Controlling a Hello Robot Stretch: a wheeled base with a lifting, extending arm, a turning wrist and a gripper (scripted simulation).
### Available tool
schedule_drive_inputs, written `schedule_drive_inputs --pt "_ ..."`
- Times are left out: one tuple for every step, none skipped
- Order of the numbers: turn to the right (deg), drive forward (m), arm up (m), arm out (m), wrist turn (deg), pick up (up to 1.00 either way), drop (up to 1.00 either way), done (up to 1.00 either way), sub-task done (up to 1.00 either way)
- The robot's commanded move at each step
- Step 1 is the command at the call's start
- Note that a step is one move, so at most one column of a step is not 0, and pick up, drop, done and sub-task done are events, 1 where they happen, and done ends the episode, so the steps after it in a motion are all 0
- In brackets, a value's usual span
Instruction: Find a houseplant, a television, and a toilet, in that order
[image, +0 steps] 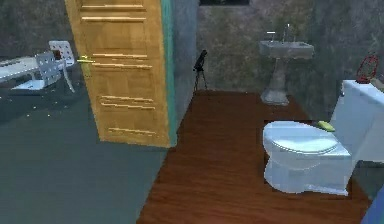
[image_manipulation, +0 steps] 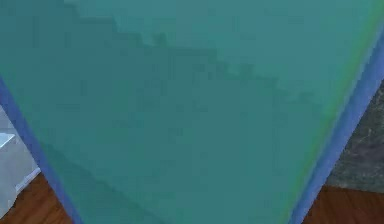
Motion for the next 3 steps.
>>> schedule_drive_inputs --pt "27.0 0.00 0.00 0.00 0.0 0.00 0.00 0.00 0.00" --pt "0.0 0.45 0.00 0.00 0.0 0.00 0.00 0.00 0.00" --pt "-18.0 0.00 0.00 0.00 0.0 0.00 0.00 0.00 0.00"
